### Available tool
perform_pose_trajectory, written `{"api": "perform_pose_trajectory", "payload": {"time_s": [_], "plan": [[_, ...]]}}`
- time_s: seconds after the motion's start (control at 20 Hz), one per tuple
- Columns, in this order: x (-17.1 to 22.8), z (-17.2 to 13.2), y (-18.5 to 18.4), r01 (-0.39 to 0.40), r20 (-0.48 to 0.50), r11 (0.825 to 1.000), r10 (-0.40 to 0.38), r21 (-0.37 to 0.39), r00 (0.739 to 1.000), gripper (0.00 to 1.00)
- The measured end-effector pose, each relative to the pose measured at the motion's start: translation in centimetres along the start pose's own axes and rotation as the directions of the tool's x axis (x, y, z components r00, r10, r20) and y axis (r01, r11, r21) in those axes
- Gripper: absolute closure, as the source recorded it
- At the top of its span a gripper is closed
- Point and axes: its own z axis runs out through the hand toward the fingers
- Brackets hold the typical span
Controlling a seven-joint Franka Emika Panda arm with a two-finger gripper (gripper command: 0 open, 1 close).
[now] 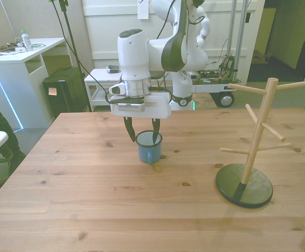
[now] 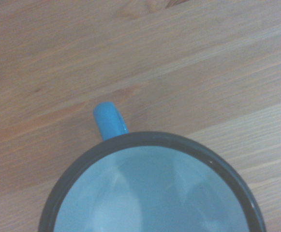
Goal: Hang the mug
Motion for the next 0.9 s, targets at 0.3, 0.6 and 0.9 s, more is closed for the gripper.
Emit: {"api": "perform_pose_trajectory", "payload": {"time_s": [0.3, 0.6, 0.9], "plan": [[-0.14, 0.59, 0.46, -0.004, 0.000, 1.000, 0.004, -0.003, 1.000, 1.00], [-0.11, 0.52, 0.56, -0.006, -0.008, 1.000, 0.006, 0.003, 1.000, 1.00], [-0.02, 0.35, 0.75, -0.008, -0.011, 1.000, 0.008, 0.005, 1.000, 1.00]]}}
